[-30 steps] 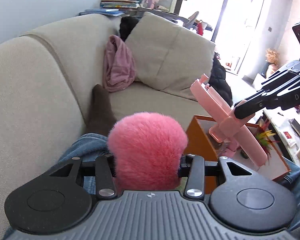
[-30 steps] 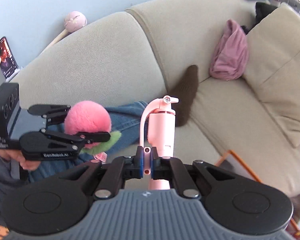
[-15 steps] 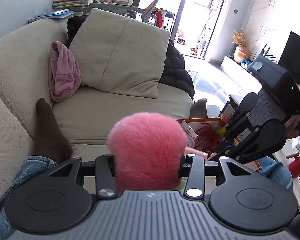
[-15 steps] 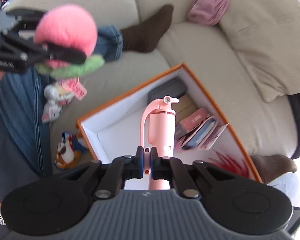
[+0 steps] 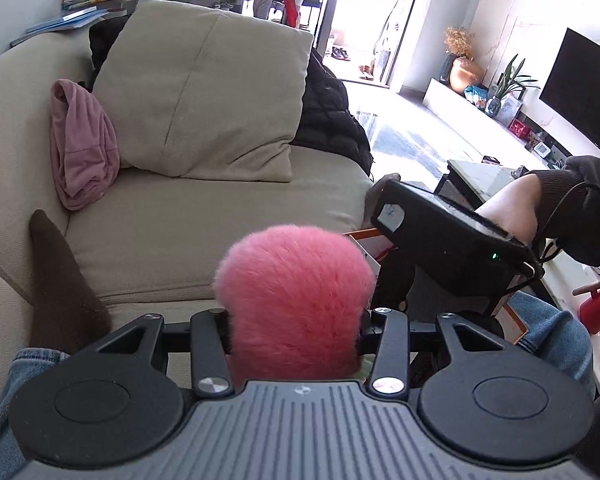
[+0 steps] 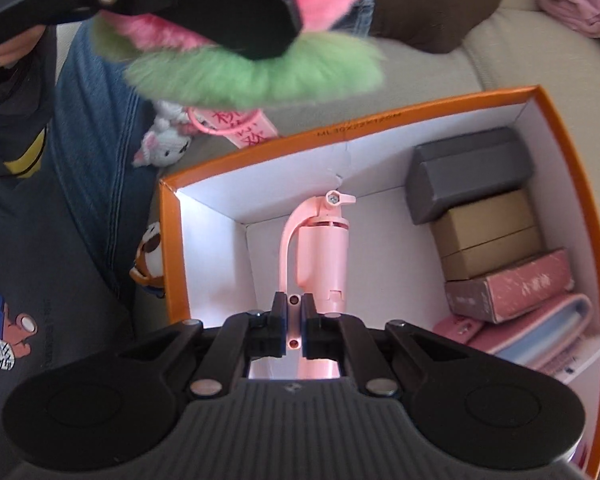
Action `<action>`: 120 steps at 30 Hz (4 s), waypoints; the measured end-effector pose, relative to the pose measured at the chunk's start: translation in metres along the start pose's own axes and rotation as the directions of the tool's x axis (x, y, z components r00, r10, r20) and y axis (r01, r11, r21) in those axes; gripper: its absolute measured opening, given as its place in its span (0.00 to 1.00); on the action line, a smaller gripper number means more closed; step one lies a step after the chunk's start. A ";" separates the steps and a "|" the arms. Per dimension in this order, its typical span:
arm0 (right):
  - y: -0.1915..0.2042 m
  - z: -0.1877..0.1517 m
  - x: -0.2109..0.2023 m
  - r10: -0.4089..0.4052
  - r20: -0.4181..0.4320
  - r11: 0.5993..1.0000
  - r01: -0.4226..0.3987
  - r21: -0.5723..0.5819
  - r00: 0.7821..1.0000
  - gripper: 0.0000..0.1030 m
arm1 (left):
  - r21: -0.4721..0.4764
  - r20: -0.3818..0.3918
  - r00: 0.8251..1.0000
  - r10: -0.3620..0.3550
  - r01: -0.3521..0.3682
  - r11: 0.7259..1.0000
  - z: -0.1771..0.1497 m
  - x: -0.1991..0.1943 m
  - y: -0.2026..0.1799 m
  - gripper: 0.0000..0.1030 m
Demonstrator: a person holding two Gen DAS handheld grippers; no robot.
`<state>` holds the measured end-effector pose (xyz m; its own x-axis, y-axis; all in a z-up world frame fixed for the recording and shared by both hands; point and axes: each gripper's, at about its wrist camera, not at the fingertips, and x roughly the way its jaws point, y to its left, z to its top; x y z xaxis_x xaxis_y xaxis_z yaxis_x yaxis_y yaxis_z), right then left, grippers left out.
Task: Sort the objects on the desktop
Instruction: 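Carry the selfie stick and pompom keychain over the orange box with both grippers, then open the right gripper dropping the selfie stick while the left lowers the pompom into the box, then open the left gripper releasing the pompom and withdraw both grippers, then move both grippers down toward the crocheted bunny and plush dog beside the box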
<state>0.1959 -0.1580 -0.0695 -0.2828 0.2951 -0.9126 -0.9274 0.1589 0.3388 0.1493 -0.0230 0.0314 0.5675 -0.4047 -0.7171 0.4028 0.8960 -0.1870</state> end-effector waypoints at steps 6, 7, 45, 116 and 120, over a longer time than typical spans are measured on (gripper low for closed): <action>-0.007 0.002 0.012 0.127 -0.033 0.988 -0.130 -0.087 0.991 0.06 | -0.010 -0.015 1.000 -0.003 0.003 1.000 0.003 0.012 0.005 0.49; -0.007 0.002 0.014 0.137 -0.039 0.985 -0.140 -0.102 0.990 0.06 | -0.013 -0.018 1.000 -0.003 0.003 1.000 0.003 0.013 0.006 0.49; 0.035 -0.090 -0.088 -0.307 0.265 0.937 0.241 0.251 0.914 0.30 | 0.121 -0.115 0.989 -0.093 0.107 0.987 -0.008 0.037 -0.056 0.49; 0.101 -0.112 -0.089 -0.625 0.396 0.648 0.163 0.744 0.673 0.27 | -0.084 -0.052 0.963 0.265 -0.269 0.959 -0.066 -0.070 -0.002 0.52; 0.144 -0.102 -0.080 -0.563 0.479 0.718 0.112 0.687 0.673 0.30 | -0.130 -0.143 0.932 0.332 -0.350 0.928 -0.096 -0.083 0.007 0.52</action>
<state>0.0604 -0.2544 0.0286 0.4492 0.5608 -0.6955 -0.5297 0.7941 0.2982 0.0360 0.0346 0.0245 0.5603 -0.0536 -0.8266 0.0813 0.9966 -0.0095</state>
